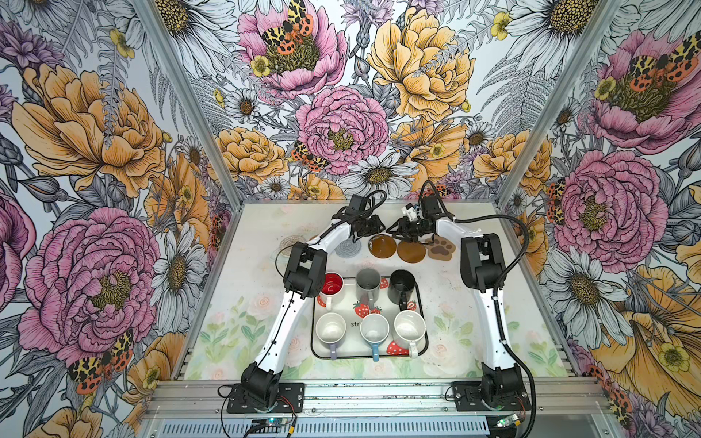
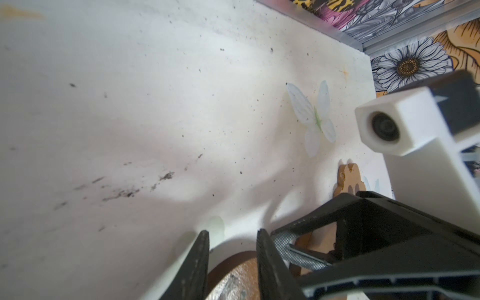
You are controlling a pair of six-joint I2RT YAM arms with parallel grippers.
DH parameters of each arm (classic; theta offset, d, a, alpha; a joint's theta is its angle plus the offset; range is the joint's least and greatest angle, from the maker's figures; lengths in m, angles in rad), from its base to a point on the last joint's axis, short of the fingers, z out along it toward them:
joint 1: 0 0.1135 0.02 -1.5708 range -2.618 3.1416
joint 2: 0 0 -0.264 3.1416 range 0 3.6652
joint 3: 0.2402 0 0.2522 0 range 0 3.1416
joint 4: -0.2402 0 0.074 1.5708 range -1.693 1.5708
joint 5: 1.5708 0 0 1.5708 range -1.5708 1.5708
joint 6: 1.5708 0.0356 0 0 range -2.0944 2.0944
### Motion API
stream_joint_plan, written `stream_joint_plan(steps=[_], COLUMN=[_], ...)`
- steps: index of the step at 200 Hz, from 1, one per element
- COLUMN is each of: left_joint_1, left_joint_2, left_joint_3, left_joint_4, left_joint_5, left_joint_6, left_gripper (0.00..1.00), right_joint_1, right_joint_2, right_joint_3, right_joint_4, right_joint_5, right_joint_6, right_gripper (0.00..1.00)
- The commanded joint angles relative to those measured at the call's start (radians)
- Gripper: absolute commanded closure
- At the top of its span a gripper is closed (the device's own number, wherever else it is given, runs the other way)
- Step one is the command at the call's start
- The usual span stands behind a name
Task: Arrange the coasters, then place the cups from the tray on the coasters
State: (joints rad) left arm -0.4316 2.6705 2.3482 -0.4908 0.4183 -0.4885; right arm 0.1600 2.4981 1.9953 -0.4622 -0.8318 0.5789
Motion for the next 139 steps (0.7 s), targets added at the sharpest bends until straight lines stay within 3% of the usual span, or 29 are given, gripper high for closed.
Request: stream_joint_plan(steps=[1,40,88,139], left_joint_1=[0.034,0.039,0.026,-0.021], left_joint_2=[-0.119,-0.256,-0.478,-0.717], left_joint_3=[0.023,-0.045,-0.262,-0.503], left_joint_4=[0.005,0.005,0.005,0.004], left_joint_5=[-0.05,-0.086,-0.097,-0.211], left_joint_6=[0.034,0.086,0.138,0.196], left_gripper=[0.67,0.67,0.67,0.66], right_joint_1=[-0.02,-0.074,-0.173,-0.23], right_joint_2=[-0.124,-0.263,-0.465,-0.584], right_joint_3=[0.046,-0.082,-0.323,-0.535], right_joint_4=[-0.002,-0.003,0.0,-0.001], right_joint_5=[0.012,0.06,0.22,0.322], right_joint_6=[-0.001,-0.031,-0.085,-0.123], right_gripper=[0.56,0.56,0.56,0.55])
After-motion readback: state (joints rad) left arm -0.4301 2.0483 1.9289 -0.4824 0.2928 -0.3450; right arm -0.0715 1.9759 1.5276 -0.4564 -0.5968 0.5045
